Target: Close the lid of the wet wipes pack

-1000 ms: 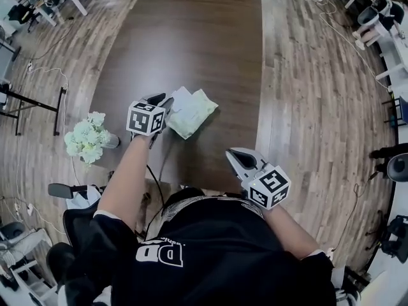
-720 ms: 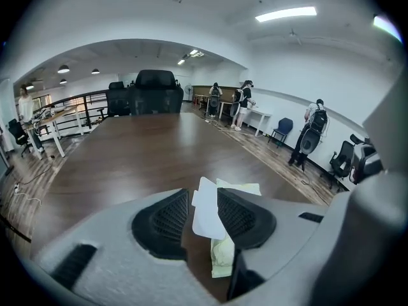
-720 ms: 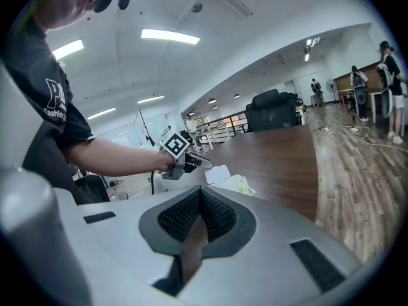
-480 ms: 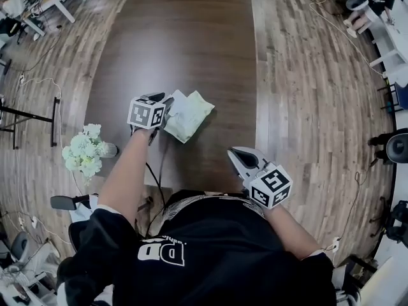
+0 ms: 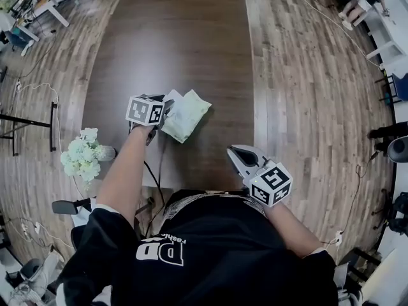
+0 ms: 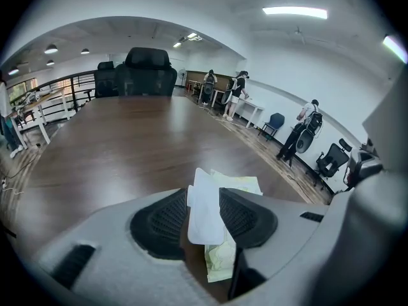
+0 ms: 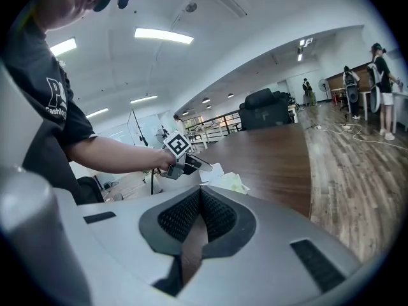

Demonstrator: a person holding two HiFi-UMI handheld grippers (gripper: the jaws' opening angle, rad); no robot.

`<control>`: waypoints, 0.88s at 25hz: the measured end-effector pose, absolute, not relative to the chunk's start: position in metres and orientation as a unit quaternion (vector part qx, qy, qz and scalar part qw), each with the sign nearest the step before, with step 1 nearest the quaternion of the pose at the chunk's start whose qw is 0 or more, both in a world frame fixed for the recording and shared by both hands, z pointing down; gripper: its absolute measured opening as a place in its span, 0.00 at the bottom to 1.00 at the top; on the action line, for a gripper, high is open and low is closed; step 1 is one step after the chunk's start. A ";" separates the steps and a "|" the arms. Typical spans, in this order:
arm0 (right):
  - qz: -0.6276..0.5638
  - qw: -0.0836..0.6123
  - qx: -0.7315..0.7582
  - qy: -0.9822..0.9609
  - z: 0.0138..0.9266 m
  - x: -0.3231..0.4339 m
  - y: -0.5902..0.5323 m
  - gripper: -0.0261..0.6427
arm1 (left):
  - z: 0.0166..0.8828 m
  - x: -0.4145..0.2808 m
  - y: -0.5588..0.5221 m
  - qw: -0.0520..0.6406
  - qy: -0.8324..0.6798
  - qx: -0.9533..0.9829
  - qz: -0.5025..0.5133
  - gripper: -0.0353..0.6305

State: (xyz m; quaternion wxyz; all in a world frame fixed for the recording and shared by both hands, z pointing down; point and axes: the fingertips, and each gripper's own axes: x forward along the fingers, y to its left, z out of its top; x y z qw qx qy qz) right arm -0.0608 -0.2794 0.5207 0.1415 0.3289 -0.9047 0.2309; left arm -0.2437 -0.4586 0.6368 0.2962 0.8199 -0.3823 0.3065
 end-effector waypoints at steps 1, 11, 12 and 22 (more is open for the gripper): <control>0.231 0.141 0.328 -0.905 0.520 -0.061 -0.279 0.05 | 0.635 -0.243 -0.458 0.296 -0.382 0.821 0.305 0.28; 0.222 0.142 0.314 -0.912 0.518 -0.061 -0.276 0.05 | 0.614 -0.229 -0.447 0.283 -0.376 0.832 0.293 0.28; 0.221 0.142 0.312 -0.913 0.518 -0.062 -0.275 0.05 | 0.612 -0.228 -0.445 0.282 -0.376 0.833 0.291 0.28; 0.216 0.141 0.303 -0.918 0.516 -0.054 -0.269 0.05 | 0.602 -0.201 -0.426 0.267 -0.369 0.843 0.288 0.28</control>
